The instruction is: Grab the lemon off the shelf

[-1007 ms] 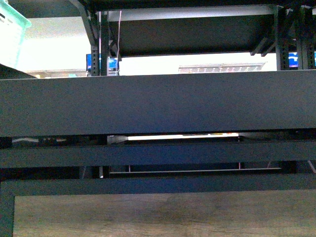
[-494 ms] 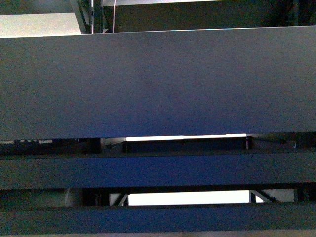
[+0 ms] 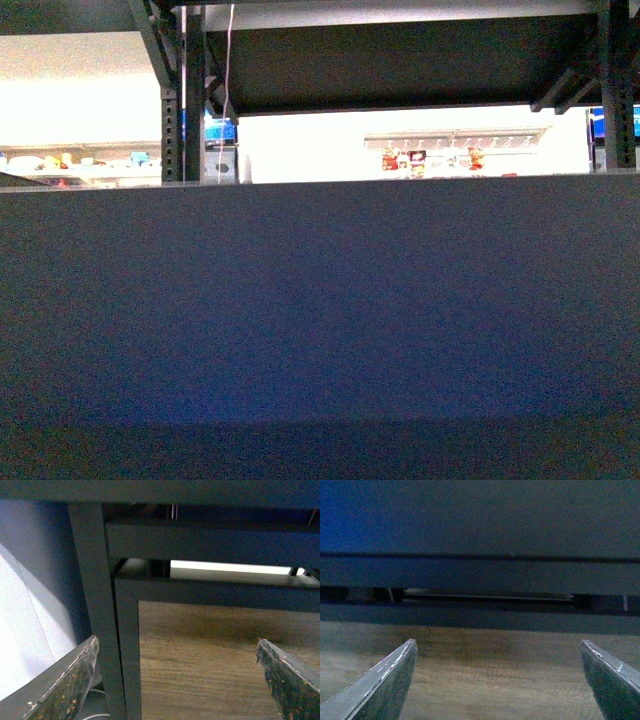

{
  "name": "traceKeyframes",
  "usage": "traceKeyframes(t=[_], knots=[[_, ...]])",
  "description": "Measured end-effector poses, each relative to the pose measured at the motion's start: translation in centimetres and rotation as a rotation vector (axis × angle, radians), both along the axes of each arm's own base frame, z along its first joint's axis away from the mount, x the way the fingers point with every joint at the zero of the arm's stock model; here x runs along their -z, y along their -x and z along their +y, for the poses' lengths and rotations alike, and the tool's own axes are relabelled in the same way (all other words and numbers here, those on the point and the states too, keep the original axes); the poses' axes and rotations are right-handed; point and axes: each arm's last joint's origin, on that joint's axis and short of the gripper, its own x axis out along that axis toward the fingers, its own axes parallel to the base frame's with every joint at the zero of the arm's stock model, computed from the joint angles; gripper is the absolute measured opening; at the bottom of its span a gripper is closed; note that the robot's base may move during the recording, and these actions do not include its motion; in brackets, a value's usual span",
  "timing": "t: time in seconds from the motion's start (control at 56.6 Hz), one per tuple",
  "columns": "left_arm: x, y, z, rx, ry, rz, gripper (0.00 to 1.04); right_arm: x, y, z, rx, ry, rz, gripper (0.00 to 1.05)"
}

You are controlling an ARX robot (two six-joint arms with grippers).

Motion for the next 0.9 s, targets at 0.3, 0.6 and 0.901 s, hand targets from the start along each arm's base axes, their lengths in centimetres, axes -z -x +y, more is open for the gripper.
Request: traceKeyframes(t=[0.3, 0.6, 0.901], knots=[[0.00, 0.00, 0.00, -0.001, 0.000, 0.000, 0.97, 0.00, 0.00, 0.00, 0.000, 0.000, 0.000, 0.97], [0.00, 0.00, 0.00, -0.001, 0.000, 0.000, 0.97, 0.00, 0.00, 0.00, 0.000, 0.000, 0.000, 0.97], [0.00, 0.00, 0.00, -0.001, 0.000, 0.000, 0.97, 0.00, 0.00, 0.00, 0.000, 0.000, 0.000, 0.97]])
